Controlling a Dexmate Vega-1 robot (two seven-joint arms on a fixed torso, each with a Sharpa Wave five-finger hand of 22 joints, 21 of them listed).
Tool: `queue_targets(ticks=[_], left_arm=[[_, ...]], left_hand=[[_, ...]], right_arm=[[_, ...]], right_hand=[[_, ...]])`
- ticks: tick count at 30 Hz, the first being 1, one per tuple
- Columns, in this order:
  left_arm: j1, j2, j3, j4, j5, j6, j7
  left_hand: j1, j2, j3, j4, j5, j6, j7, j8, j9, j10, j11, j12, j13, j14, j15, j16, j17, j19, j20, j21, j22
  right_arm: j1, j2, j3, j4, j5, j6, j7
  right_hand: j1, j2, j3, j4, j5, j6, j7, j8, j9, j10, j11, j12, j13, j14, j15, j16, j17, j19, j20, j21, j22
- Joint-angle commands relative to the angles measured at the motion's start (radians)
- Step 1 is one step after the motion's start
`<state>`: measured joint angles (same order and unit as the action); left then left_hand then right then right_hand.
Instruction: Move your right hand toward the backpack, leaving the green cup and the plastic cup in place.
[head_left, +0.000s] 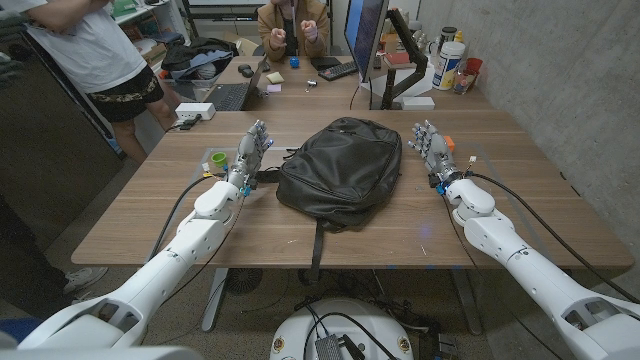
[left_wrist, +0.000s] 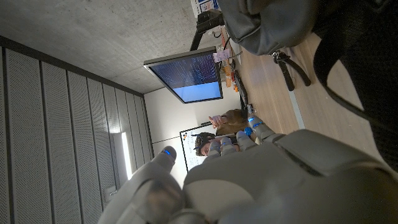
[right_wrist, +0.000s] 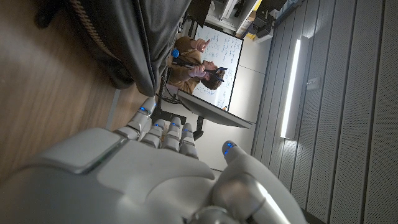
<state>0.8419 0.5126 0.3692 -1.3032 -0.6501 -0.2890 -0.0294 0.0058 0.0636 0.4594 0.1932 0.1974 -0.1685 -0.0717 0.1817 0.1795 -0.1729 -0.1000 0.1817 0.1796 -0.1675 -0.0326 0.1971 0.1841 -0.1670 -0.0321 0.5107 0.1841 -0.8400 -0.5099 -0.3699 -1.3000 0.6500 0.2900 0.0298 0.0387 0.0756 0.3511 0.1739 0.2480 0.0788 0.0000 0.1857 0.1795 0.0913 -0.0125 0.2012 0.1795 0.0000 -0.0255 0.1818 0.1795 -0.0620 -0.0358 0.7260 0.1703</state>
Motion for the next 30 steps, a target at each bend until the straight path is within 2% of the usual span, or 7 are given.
queue_targets(ticks=[1, 30], left_arm=[[0.005, 0.003, -0.003, -0.001, -0.003, 0.001, 0.0], [-0.019, -0.01, 0.0, 0.039, -0.006, -0.006, -0.018]], left_hand=[[0.0, 0.114, 0.003, 0.001, 0.004, -0.112, -0.004, 0.004, 0.003, -0.069, -0.005, 0.006, 0.001, -0.136, -0.072, 0.004, 0.004, -0.045, -0.104, 0.005, 0.003], [0.0, 0.115, 0.0, 0.0, 0.005, -0.11, -0.005, 0.005, 0.003, -0.067, -0.007, 0.007, 0.001, -0.136, -0.072, 0.004, 0.004, -0.045, -0.103, 0.002, 0.003]], right_arm=[[0.006, 0.002, -0.003, 0.004, -0.002, -0.003, 0.002], [0.034, 0.003, -0.006, 0.017, -0.014, -0.003, 0.003]], right_hand=[[0.0, 0.091, 0.008, -0.002, 0.004, 0.006, 0.0, 0.004, 0.005, 0.007, -0.001, 0.006, 0.004, -0.001, -0.035, 0.005, 0.002, -0.01, -0.085, 0.005, 0.003], [0.0, 0.09, 0.014, -0.004, 0.004, 0.008, -0.006, 0.005, 0.005, 0.009, 0.003, 0.007, 0.004, 0.005, -0.03, 0.006, 0.001, -0.003, -0.08, -0.003, 0.003]])
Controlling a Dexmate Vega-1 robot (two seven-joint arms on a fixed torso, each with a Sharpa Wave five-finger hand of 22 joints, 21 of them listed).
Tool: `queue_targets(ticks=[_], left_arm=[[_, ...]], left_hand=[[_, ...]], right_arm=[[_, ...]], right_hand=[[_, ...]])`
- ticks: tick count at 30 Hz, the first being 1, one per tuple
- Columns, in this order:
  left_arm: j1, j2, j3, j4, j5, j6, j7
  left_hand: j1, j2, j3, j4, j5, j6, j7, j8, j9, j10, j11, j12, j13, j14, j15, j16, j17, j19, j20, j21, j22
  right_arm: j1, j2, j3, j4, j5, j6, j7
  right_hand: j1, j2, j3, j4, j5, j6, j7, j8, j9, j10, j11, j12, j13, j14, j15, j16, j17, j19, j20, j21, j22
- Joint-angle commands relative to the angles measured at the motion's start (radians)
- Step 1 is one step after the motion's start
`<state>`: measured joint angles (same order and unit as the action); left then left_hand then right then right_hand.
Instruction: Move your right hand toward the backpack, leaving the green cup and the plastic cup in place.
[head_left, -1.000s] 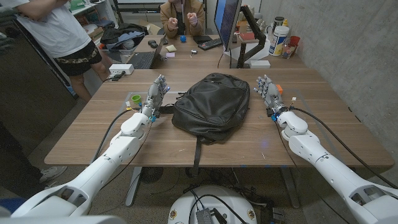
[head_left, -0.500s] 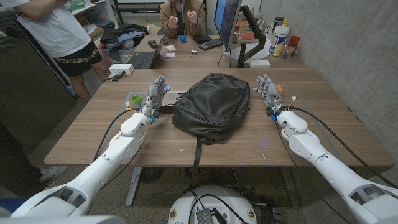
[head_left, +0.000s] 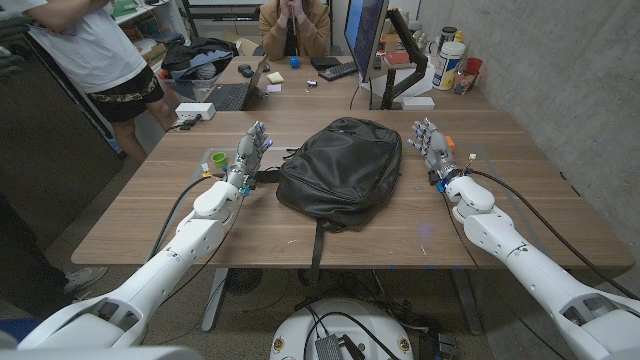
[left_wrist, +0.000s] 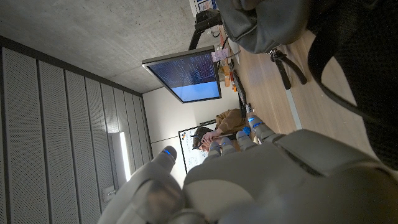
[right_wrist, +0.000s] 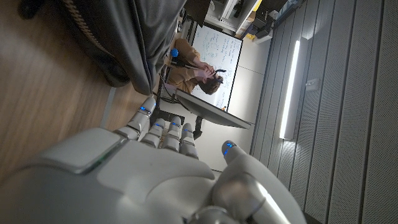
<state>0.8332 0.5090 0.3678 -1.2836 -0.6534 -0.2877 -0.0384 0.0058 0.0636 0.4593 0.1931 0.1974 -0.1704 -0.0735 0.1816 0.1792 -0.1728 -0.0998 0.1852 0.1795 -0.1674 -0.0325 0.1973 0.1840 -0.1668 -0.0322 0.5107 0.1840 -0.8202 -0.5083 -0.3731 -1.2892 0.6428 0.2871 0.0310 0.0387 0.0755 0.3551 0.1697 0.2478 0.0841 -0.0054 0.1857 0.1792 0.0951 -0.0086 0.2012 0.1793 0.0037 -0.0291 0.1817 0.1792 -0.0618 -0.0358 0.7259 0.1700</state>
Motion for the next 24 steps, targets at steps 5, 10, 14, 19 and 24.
queue_targets(ticks=[5, 10, 14, 19, 24], left_arm=[[-0.015, -0.008, 0.002, 0.029, -0.004, -0.009, -0.015], [-0.019, -0.01, 0.003, 0.038, -0.005, -0.01, -0.018], [-0.022, -0.011, 0.003, 0.042, -0.005, -0.011, -0.021], [-0.025, -0.012, 0.004, 0.047, -0.005, -0.012, -0.024], [-0.026, -0.014, 0.004, 0.051, -0.008, -0.013, -0.027]], left_hand=[[0.001, 0.115, 0.0, 0.0, 0.005, -0.108, -0.003, 0.005, 0.003, -0.067, -0.006, 0.004, 0.001, -0.136, -0.073, 0.004, 0.004, -0.045, -0.103, 0.001, 0.003], [0.001, 0.116, 0.0, 0.0, 0.005, -0.108, -0.003, 0.006, 0.003, -0.067, -0.004, 0.004, 0.001, -0.136, -0.072, 0.004, 0.004, -0.045, -0.102, 0.001, 0.003], [0.001, 0.116, -0.001, 0.0, 0.005, -0.108, -0.002, 0.006, 0.003, -0.067, -0.003, 0.004, 0.001, -0.136, -0.071, 0.004, 0.004, -0.045, -0.101, 0.0, 0.003], [0.001, 0.116, -0.001, 0.0, 0.005, -0.107, -0.003, 0.006, 0.003, -0.067, -0.002, 0.004, 0.001, -0.136, -0.071, 0.004, 0.004, -0.045, -0.101, 0.0, 0.003], [0.001, 0.116, -0.001, 0.0, 0.005, -0.106, -0.001, 0.006, 0.003, -0.067, -0.001, 0.004, 0.001, -0.136, -0.07, 0.004, 0.004, -0.045, -0.101, -0.001, 0.003]], right_arm=[[0.019, 0.004, -0.004, 0.01, -0.008, 0.0, 0.001], [0.023, 0.005, -0.005, 0.015, -0.011, 0.003, 0.002], [0.024, 0.004, -0.003, 0.012, -0.013, 0.007, 0.002], [0.027, 0.001, -0.002, 0.009, -0.016, 0.01, 0.0], [0.029, 0.0, -0.002, 0.006, -0.018, 0.008, -0.003]], right_hand=[[0.0, 0.09, 0.011, 0.0, 0.003, 0.003, -0.001, 0.005, 0.005, 0.006, -0.002, 0.007, 0.004, 0.001, -0.026, 0.006, 0.001, -0.003, -0.08, -0.005, 0.004], [0.0, 0.09, 0.011, 0.0, 0.003, 0.004, 0.0, 0.005, 0.005, 0.008, -0.002, 0.007, 0.004, 0.002, -0.026, 0.006, 0.001, -0.003, -0.08, -0.007, 0.004], [-0.001, 0.09, 0.012, 0.0, 0.003, 0.005, 0.0, 0.005, 0.005, 0.007, -0.003, 0.007, 0.004, 0.002, -0.026, 0.006, 0.001, -0.002, -0.08, -0.008, 0.004], [-0.001, 0.09, 0.013, 0.0, 0.002, 0.006, -0.001, 0.006, 0.005, 0.008, -0.003, 0.007, 0.004, 0.002, -0.028, 0.006, 0.001, -0.002, -0.08, -0.009, 0.004], [-0.001, 0.089, 0.013, 0.0, 0.002, 0.007, -0.001, 0.006, 0.005, 0.009, -0.003, 0.008, 0.004, 0.002, -0.027, 0.005, 0.001, -0.001, -0.08, -0.011, 0.004]])
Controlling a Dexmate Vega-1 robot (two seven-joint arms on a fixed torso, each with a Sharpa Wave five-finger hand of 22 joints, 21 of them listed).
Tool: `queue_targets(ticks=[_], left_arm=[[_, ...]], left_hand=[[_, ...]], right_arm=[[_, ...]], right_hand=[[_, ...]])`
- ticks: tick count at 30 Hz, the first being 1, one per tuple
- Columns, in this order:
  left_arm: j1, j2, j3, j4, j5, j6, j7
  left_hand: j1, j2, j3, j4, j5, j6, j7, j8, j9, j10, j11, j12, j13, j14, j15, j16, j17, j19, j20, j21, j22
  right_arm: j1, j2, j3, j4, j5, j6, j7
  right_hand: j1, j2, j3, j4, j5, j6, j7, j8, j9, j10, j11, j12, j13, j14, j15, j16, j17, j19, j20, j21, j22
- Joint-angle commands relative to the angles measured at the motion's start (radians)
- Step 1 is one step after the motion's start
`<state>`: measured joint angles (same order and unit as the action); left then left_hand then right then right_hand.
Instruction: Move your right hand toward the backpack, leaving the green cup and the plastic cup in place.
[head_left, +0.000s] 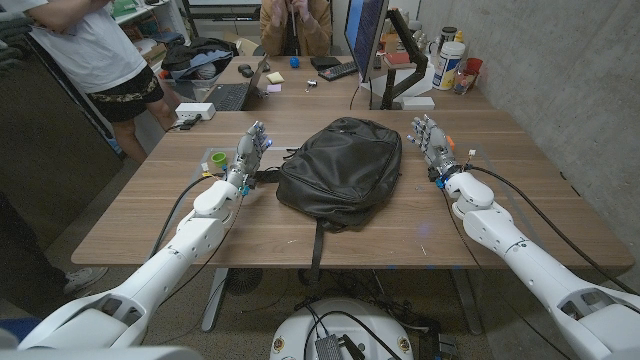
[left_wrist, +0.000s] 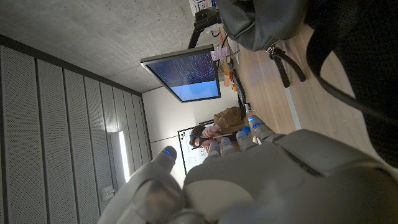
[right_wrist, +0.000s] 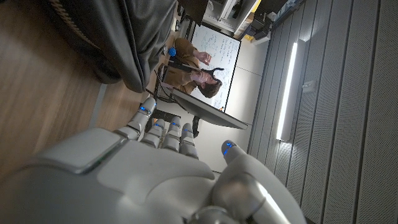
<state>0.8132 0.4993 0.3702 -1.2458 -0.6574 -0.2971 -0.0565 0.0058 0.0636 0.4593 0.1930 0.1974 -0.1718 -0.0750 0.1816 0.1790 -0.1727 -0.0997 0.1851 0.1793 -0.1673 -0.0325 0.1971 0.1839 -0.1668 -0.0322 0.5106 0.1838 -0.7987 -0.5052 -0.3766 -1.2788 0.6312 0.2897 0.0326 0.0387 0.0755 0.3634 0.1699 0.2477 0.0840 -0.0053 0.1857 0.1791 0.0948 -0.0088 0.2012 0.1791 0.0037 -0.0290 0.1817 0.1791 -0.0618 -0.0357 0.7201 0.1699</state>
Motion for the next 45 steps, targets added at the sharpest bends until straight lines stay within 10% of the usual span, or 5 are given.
queue_targets(ticks=[1, 45], left_arm=[[-0.006, -0.004, 0.001, 0.013, -0.004, -0.003, -0.01], [-0.003, -0.003, -0.002, 0.028, -0.009, -0.012, -0.021]], left_hand=[[0.001, 0.116, -0.001, 0.001, 0.005, -0.105, 0.001, 0.006, 0.003, -0.067, -0.002, 0.004, 0.001, -0.136, -0.07, 0.004, 0.004, -0.045, -0.101, -0.001, 0.004], [0.001, 0.117, -0.004, 0.001, 0.006, -0.105, 0.005, 0.006, 0.003, -0.067, 0.005, 0.004, 0.002, -0.137, -0.065, 0.003, 0.004, -0.043, -0.1, -0.004, 0.004]], right_arm=[[0.007, -0.004, 0.002, -0.005, -0.007, 0.005, -0.005], [0.029, -0.025, -0.007, -0.047, -0.041, -0.018, -0.018]], right_hand=[[-0.001, 0.089, 0.005, 0.0, 0.002, 0.007, -0.001, 0.006, 0.005, 0.009, -0.003, 0.008, 0.004, 0.002, -0.027, 0.005, 0.002, -0.001, -0.08, -0.005, 0.004], [-0.001, 0.089, 0.012, -0.001, 0.0, 0.01, 0.0, 0.006, 0.005, 0.012, -0.002, 0.008, 0.004, 0.002, -0.028, 0.004, 0.001, 0.004, -0.079, -0.018, 0.004]])
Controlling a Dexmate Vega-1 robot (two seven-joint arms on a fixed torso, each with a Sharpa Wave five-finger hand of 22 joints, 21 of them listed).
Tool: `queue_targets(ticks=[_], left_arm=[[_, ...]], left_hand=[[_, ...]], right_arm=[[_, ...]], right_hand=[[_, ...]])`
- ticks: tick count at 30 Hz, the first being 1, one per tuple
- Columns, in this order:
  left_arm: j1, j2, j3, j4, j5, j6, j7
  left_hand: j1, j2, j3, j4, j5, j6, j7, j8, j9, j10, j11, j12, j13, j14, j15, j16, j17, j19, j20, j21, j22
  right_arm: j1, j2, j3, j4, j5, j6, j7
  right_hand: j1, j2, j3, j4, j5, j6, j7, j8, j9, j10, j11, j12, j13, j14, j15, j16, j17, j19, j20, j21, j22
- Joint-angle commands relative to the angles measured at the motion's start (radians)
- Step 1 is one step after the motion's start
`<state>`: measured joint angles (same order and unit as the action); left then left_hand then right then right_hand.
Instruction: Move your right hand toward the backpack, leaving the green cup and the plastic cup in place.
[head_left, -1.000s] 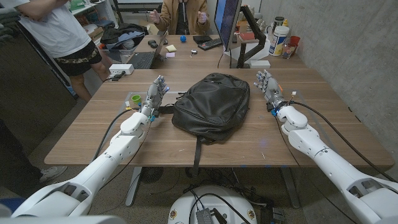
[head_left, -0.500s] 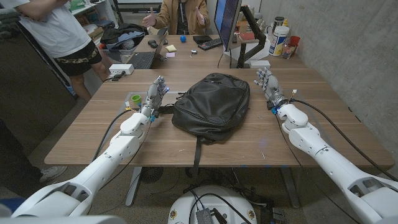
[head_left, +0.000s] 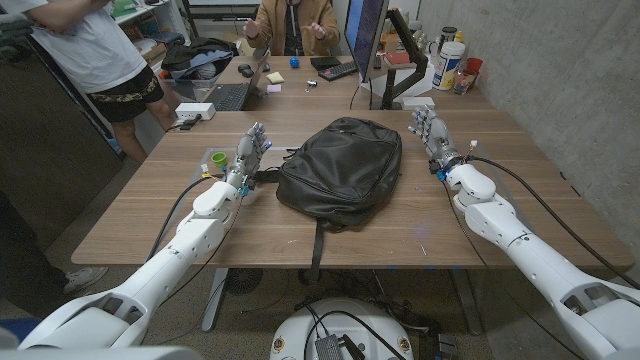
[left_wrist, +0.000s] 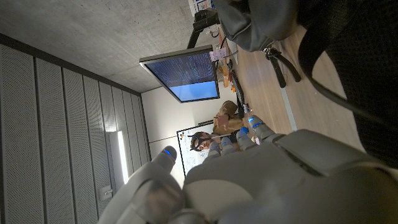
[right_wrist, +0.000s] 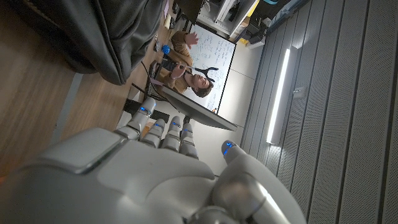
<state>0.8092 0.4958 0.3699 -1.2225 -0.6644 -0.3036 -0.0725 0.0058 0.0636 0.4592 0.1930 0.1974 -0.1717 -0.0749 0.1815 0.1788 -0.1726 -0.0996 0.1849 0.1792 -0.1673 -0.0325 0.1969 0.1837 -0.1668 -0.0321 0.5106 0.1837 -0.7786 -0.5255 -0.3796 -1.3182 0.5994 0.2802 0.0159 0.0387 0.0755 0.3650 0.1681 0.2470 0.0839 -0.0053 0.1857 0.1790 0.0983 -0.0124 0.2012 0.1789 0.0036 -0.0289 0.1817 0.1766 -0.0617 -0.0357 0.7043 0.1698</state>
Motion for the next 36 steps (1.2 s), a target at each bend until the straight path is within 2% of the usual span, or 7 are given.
queue_targets(ticks=[1, 36], left_arm=[[0.001, 0.001, -0.002, 0.004, -0.002, -0.005, -0.005], [0.011, 0.002, -0.005, 0.004, -0.005, -0.016, -0.008]], left_hand=[[0.001, 0.117, -0.003, 0.001, 0.006, -0.104, 0.004, 0.006, 0.003, -0.066, 0.003, 0.005, 0.002, -0.136, -0.066, 0.004, 0.004, -0.042, -0.101, -0.004, 0.004], [0.001, 0.117, -0.005, 0.001, 0.006, -0.095, 0.01, 0.009, 0.003, -0.062, 0.01, 0.006, 0.002, -0.135, -0.061, 0.004, 0.004, -0.043, -0.096, -0.007, 0.005]], right_arm=[[0.009, -0.006, -0.005, -0.009, -0.011, -0.01, -0.002], [0.018, -0.033, -0.013, -0.058, -0.047, -0.027, -0.009]], right_hand=[[-0.001, 0.089, 0.011, 0.001, 0.001, 0.011, 0.0, 0.006, 0.005, 0.008, 0.001, 0.007, 0.005, 0.002, -0.028, 0.004, 0.003, 0.004, -0.079, -0.003, 0.005], [0.002, 0.089, 0.019, -0.001, 0.0, 0.021, -0.002, 0.008, 0.005, 0.02, -0.001, 0.011, 0.004, 0.003, -0.028, 0.004, 0.002, 0.006, -0.079, -0.014, 0.005]])
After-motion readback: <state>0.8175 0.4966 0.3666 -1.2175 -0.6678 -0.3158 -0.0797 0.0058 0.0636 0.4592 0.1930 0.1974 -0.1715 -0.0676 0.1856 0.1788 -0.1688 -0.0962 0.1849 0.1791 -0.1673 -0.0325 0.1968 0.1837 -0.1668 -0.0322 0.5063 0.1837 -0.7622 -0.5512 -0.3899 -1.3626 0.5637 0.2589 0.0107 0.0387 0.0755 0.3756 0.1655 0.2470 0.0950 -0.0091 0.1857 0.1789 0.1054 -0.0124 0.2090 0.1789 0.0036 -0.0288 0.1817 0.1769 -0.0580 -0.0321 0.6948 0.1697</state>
